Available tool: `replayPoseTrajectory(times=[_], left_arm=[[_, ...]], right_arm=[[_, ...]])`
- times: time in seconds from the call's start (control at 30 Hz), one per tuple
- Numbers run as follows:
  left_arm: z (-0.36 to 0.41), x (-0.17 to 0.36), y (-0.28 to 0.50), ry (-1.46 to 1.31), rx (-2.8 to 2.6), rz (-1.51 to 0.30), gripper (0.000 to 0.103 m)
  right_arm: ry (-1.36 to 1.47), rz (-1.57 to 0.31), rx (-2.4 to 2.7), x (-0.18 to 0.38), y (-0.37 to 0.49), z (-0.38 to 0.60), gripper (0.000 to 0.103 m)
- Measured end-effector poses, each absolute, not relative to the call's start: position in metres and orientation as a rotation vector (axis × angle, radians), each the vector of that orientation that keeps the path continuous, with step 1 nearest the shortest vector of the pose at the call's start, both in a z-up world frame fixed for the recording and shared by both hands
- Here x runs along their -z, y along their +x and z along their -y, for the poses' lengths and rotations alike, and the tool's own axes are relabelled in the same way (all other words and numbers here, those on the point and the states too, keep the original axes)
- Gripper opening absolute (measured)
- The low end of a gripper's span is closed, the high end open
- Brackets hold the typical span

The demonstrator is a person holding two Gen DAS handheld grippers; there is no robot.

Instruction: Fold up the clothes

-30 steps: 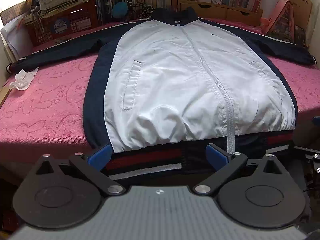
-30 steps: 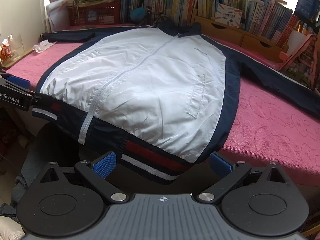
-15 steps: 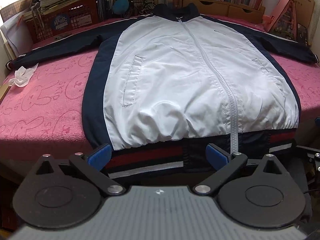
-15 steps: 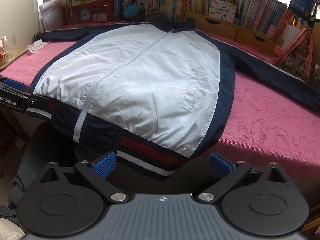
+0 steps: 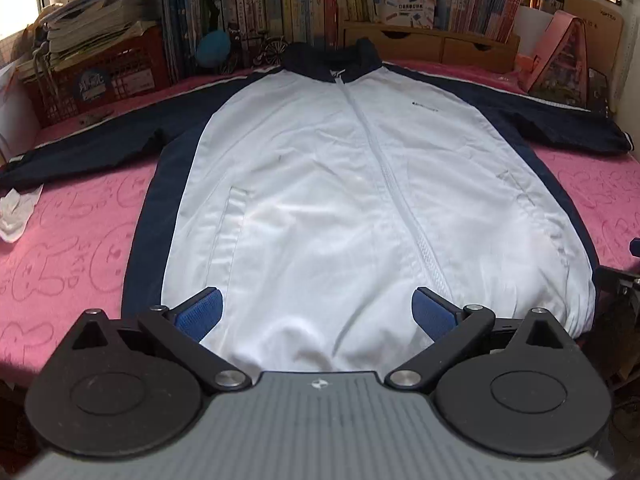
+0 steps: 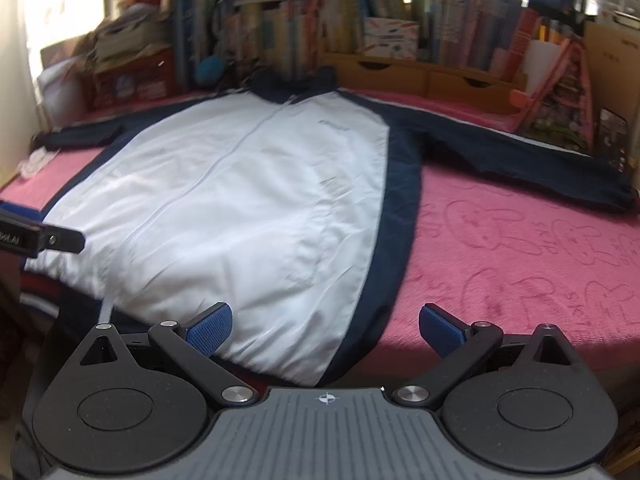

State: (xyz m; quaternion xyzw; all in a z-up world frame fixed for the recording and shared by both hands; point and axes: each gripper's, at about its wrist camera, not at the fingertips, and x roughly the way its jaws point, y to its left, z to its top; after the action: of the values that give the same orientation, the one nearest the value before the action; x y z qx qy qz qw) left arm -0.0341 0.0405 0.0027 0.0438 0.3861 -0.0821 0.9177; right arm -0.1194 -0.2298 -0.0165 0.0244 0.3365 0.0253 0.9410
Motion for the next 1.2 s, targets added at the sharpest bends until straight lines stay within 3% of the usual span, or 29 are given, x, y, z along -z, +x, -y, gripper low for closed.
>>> replayPoseTrajectory(times=[0.23,0.53,0.87,1.2], left_arm=[[0.02,-0.026,0.059,0.08,0.269,-0.629,0.103],[0.099,0.01,0.153,0.076,0.293,-0.624,0.103],[0.13,0.06,0.175,0.207,0.287,-0.723,0.103],[0.124,0.066,0.176,0.127,0.306,-0.709,0.103]], right_arm=[[0.38,-0.497,0.206,0.02,-0.053,0.365,0.101],[0.544,-0.408,0.49,0.048,0.024,0.494,0.101],[0.49,-0.454,0.655,0.074,0.067,0.548,0.101],[0.485,-0.52,0.65,0.075,0.087,0.562,0.103]])
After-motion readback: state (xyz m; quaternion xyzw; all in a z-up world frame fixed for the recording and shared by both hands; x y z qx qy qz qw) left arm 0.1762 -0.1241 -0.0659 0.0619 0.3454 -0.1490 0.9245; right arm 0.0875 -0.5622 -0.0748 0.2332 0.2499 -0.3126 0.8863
